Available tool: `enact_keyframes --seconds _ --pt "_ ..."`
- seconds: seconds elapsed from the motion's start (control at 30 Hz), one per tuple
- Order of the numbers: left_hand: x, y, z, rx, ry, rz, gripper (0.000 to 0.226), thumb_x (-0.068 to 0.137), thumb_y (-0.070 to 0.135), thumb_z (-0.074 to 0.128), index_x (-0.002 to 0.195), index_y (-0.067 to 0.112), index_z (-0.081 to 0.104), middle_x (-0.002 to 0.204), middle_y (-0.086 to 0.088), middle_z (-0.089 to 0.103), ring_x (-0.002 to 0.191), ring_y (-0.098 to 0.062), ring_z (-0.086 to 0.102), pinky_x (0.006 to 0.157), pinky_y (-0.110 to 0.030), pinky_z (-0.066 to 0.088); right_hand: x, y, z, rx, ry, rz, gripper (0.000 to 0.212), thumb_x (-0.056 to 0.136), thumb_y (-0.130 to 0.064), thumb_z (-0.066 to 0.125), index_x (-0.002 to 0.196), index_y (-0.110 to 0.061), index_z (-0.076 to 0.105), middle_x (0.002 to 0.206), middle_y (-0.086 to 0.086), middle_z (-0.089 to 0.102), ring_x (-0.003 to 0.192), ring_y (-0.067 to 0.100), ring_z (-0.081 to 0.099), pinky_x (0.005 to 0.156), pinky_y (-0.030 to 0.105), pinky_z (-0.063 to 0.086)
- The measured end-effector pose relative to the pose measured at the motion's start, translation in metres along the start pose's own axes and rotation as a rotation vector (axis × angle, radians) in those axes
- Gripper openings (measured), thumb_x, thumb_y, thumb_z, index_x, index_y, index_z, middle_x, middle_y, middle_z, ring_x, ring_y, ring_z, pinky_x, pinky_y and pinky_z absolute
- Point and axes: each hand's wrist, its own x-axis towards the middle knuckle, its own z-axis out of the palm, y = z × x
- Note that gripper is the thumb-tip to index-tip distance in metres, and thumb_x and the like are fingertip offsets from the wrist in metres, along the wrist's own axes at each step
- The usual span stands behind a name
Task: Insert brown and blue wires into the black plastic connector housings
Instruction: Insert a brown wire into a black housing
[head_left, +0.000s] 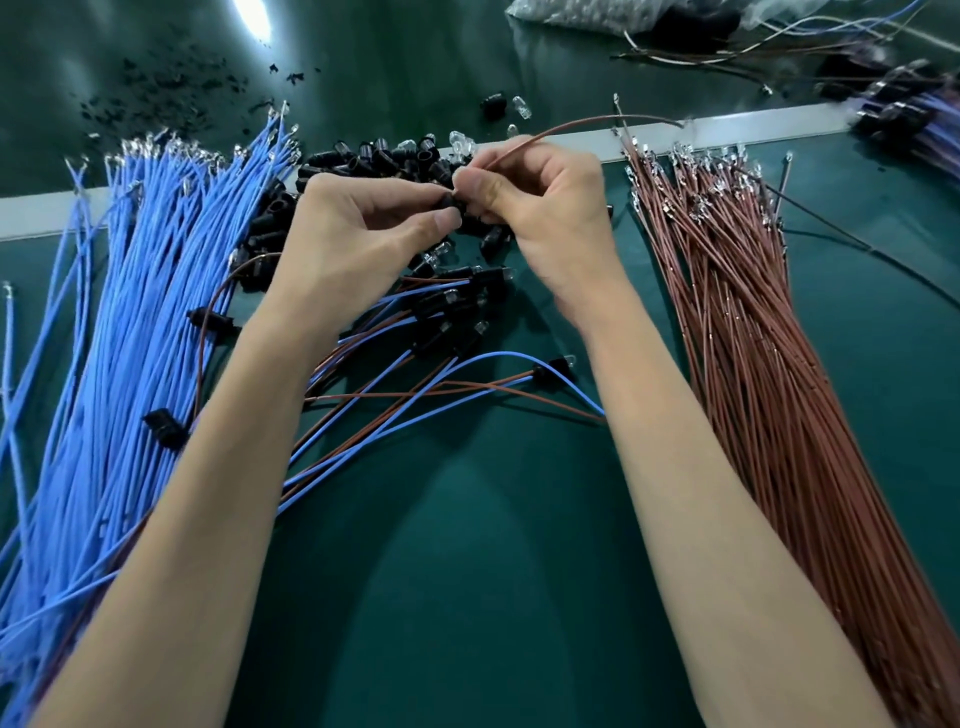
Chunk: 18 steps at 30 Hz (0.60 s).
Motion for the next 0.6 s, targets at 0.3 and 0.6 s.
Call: enact_keyframes --seconds 0.3,0.6 --pt "-0.0027 0.0012 -0.0006 -0.034 -0.058 -0.017 0.017 0.086 0.010 0.068 0.096 0.024 0.070 0.085 0.016 0.072 0.082 -0.002 0.067 0.085 -0.019 0.052 -0.0008 0.0029 0.0009 -0.008 -0.017 0.053 0.019 0.085 -0.005 0.069 0.071 -0.016 0.064 0.055 -0.013 0.061 0.055 -0.001 0.055 0.058 0.014 0.046" --pt "-0.0010 -0.0029 -0.0028 -0.041 -0.063 -0.041 0.022 0.091 0.004 0.061 0.109 0.013 0.065 0.084 0.001 0.070 0.070 0.003 0.064 0.075 -0.013 0.049 -0.0016 0.0008 0.0026 -0.169 -0.049 0.016 0.023 0.080 -0.007 0.074 0.067 -0.023 0.063 0.064 -0.014 0.061 0.058 -0.005 0.054 0.065 0.017 0.045"
